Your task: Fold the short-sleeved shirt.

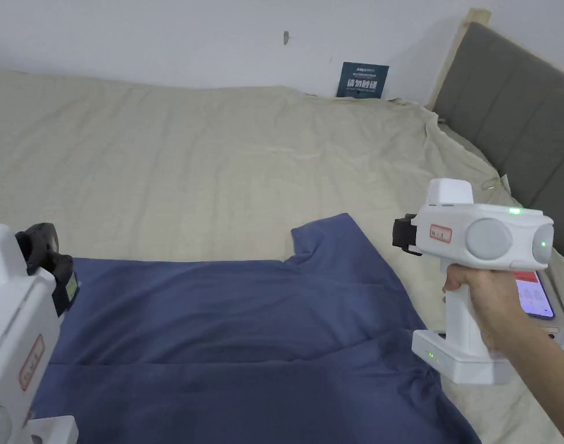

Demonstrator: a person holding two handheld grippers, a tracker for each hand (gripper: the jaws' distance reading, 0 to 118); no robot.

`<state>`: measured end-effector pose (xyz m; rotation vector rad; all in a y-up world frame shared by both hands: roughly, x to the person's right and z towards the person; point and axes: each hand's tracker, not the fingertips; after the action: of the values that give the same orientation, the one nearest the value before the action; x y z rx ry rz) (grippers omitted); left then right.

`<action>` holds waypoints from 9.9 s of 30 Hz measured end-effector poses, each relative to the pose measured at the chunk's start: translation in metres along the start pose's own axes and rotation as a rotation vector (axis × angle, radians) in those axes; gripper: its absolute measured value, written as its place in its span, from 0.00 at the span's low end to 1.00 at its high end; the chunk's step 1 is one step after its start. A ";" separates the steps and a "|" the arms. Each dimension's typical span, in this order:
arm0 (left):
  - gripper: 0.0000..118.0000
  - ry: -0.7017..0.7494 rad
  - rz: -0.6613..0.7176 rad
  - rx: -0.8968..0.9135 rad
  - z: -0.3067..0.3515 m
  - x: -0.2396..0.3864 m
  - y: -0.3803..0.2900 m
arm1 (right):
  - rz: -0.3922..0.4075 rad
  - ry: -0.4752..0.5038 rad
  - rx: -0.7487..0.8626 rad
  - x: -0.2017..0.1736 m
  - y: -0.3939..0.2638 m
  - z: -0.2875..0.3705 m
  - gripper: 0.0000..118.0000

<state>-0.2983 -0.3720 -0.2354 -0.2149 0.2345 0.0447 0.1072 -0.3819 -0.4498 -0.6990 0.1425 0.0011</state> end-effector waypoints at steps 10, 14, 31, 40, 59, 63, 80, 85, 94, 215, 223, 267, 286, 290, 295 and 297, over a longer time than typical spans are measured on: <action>0.00 0.026 0.020 -0.015 -0.044 0.002 0.002 | -0.132 -0.047 -0.301 0.024 0.019 -0.123 0.78; 0.00 0.027 0.023 -0.052 -0.060 0.003 -0.007 | -0.161 -0.114 -0.371 0.031 0.009 -0.156 0.91; 0.02 -0.005 0.053 -0.210 -0.093 -0.009 -0.026 | -0.072 -0.192 -0.400 0.036 0.003 -0.188 0.01; 1.00 -0.025 0.129 -0.454 -0.174 -0.067 0.017 | -0.045 -0.145 -0.352 0.036 0.012 -0.170 0.01; 0.66 0.167 -0.020 -0.949 -0.315 -0.082 -0.052 | -0.035 -0.122 -0.351 0.033 0.011 -0.164 0.01; 0.39 0.180 -0.049 -0.945 -0.321 -0.075 -0.058 | -0.023 -0.114 -0.351 0.031 0.011 -0.162 0.01; 0.00 0.064 -0.006 -0.660 -0.232 -0.098 -0.007 | 0.023 -0.120 -0.239 0.022 0.021 -0.078 0.01; 0.00 0.042 0.015 -0.619 -0.169 -0.106 0.009 | -0.008 -0.100 -0.189 0.027 0.007 -0.017 0.01; 0.00 0.015 0.007 -0.650 -0.086 -0.118 -0.028 | -0.106 -0.073 -0.182 0.044 -0.064 0.061 0.01; 0.42 -0.228 0.264 -0.995 -0.090 -0.171 -0.116 | 0.039 -0.073 0.332 -0.061 -0.143 0.132 0.00; 0.10 -0.173 0.221 -1.021 -0.080 -0.140 -0.106 | 0.035 -0.084 0.328 -0.048 -0.150 0.142 0.00; 0.91 -0.445 0.053 -0.753 -0.050 0.139 -0.046 | -0.097 -0.117 0.368 0.012 -0.184 0.186 0.00; 0.00 -0.410 -0.236 -0.643 0.003 0.208 -0.167 | -0.121 -0.116 0.356 0.014 -0.181 0.194 0.00; 0.00 -0.354 -0.319 -0.606 0.013 0.227 -0.182 | -0.133 -0.121 0.353 0.024 -0.184 0.194 0.00; 0.00 -0.535 -0.072 -0.683 0.007 0.215 -0.141 | -0.122 -0.121 0.351 0.028 -0.184 0.194 0.00; 0.00 -0.524 -0.025 -0.625 0.005 0.202 -0.114 | -0.114 -0.120 0.357 0.027 -0.183 0.195 0.00</action>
<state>-0.0928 -0.4780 -0.2544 -0.8139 -0.3146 0.1467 0.1681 -0.3986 -0.1884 -0.3483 -0.0137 -0.0892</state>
